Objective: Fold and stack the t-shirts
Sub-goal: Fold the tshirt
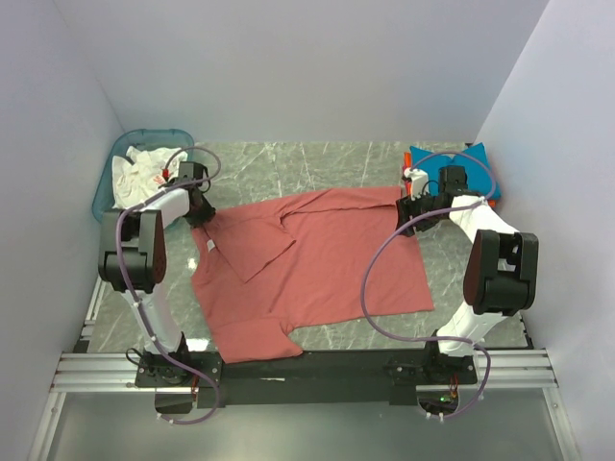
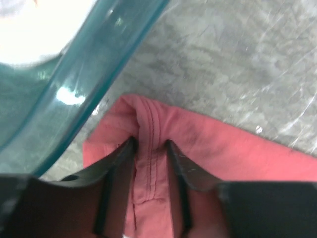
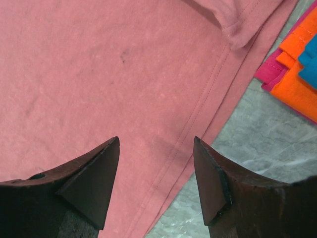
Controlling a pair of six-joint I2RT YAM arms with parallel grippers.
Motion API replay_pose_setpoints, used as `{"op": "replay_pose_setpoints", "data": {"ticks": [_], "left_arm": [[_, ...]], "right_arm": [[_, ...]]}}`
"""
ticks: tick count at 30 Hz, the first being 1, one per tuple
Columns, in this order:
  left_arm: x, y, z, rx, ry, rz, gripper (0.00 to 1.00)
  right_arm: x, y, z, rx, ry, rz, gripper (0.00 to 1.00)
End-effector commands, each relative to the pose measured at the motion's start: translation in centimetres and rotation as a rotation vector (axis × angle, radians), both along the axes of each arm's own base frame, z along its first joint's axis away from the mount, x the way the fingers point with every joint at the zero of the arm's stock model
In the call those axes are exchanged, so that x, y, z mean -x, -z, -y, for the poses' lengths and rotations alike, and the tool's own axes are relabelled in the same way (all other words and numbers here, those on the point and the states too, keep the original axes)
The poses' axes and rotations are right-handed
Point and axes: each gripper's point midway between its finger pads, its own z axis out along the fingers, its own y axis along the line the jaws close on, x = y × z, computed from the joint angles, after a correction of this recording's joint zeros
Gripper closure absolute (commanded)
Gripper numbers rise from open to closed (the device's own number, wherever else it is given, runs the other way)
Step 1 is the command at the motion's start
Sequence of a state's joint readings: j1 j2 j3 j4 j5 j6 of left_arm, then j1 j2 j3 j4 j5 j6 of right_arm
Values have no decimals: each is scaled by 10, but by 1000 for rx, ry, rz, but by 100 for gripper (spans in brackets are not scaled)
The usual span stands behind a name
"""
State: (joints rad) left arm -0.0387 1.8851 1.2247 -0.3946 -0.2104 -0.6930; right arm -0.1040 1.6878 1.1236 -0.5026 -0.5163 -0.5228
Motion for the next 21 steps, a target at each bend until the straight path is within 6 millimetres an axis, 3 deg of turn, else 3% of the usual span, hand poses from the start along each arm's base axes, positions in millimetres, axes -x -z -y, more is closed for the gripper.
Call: {"op": "replay_pose_setpoints", "data": {"ticks": [1,10,14,21], "left_arm": [[-16,-12,-5,-42,6,31,64],[-37,-15,-7,-79,25,33,80],[-57,-27,-10,-110,30,54,82],[-86,-25,-12,-140,58,34,83]], "right_arm": [[1,-2,4,13,-16,5,32],[14,4,11,72,-56,-5,32],[16,5,15,104,-59,2,32],[22,19,22,143,-58,-17,32]]}}
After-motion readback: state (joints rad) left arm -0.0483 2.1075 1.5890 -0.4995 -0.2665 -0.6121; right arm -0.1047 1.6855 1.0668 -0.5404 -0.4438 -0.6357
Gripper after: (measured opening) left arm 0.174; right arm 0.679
